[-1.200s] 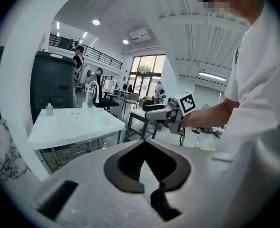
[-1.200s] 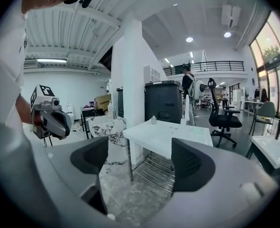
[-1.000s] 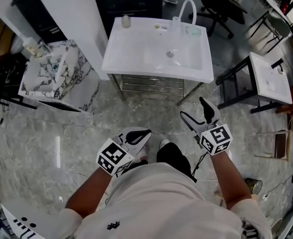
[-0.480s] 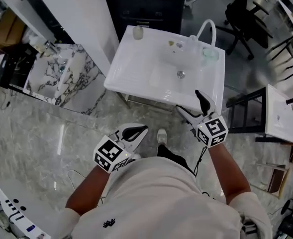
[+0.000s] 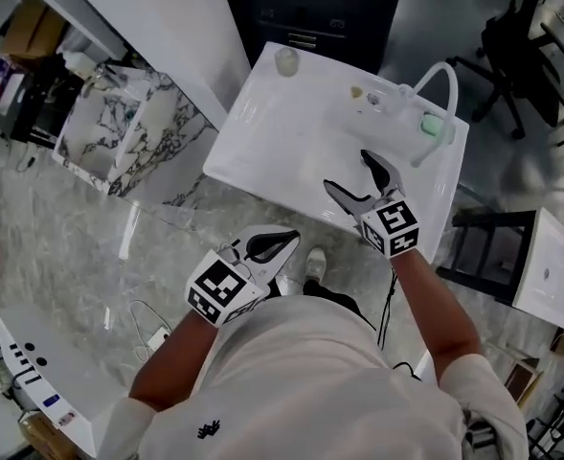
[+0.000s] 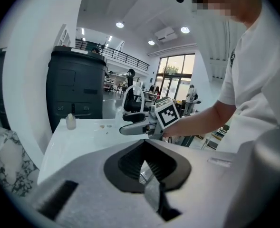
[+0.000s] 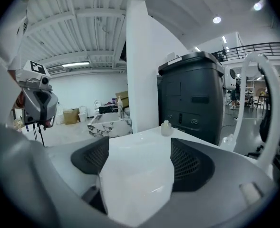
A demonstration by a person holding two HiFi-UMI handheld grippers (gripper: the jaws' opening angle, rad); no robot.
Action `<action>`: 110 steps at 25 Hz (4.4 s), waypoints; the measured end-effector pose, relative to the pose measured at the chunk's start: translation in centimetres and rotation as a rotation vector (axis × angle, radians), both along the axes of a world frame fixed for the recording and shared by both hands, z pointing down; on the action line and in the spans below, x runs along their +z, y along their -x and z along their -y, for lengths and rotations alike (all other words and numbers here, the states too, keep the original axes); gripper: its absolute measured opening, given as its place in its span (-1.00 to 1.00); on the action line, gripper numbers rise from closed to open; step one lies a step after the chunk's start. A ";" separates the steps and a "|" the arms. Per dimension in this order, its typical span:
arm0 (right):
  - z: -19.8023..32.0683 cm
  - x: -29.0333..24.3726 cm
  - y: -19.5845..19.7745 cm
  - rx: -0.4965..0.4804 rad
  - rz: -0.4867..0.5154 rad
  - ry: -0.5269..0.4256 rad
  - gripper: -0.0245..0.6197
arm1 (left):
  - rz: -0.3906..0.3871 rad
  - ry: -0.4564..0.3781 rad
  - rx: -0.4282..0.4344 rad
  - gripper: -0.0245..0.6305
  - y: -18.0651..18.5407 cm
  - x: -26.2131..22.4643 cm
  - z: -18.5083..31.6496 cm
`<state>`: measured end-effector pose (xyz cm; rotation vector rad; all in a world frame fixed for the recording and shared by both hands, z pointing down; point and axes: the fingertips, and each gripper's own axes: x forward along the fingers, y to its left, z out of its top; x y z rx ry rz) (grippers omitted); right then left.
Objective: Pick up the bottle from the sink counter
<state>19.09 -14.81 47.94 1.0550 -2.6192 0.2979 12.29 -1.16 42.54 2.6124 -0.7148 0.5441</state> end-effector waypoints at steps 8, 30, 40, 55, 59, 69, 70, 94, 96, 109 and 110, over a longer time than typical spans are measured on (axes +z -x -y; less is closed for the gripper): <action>10.4 2.7 5.2 0.036 -0.043 0.006 0.37 | -0.020 -0.017 0.015 -0.91 4.8 0.2 7.3; 34.6 14.1 15.0 0.354 -0.090 0.116 0.46 | 0.008 0.045 0.223 -0.91 19.5 2.6 23.1; 38.2 16.8 15.1 0.466 -0.086 0.150 0.46 | 0.002 0.068 0.211 -0.91 22.2 3.9 26.0; 39.6 17.9 14.5 0.553 -0.140 0.121 0.17 | -0.005 0.100 0.189 -0.91 23.3 5.5 27.2; 39.6 17.9 14.5 0.552 -0.145 0.123 0.17 | -0.008 0.104 0.193 -0.91 23.2 5.6 27.0; 38.8 17.7 14.7 0.505 -0.136 0.136 0.16 | -0.005 0.106 0.196 -0.91 23.3 5.8 26.4; 38.6 17.6 14.8 0.499 -0.132 0.137 0.16 | -0.005 0.107 0.199 -0.91 23.1 5.8 26.3; 26.5 5.1 12.1 0.231 -0.100 0.092 0.16 | -0.075 0.068 0.223 -0.91 12.2 3.5 19.5; 25.0 4.0 11.8 0.201 -0.093 0.096 0.16 | -0.075 0.056 0.217 -0.91 10.9 3.0 18.7; 15.4 -2.2 9.2 0.039 -0.077 0.072 0.16 | -0.070 0.005 0.141 -0.91 5.0 0.9 11.6; 14.7 -2.6 8.9 0.031 -0.074 0.073 0.16 | -0.068 0.002 0.133 -0.91 4.7 0.8 11.1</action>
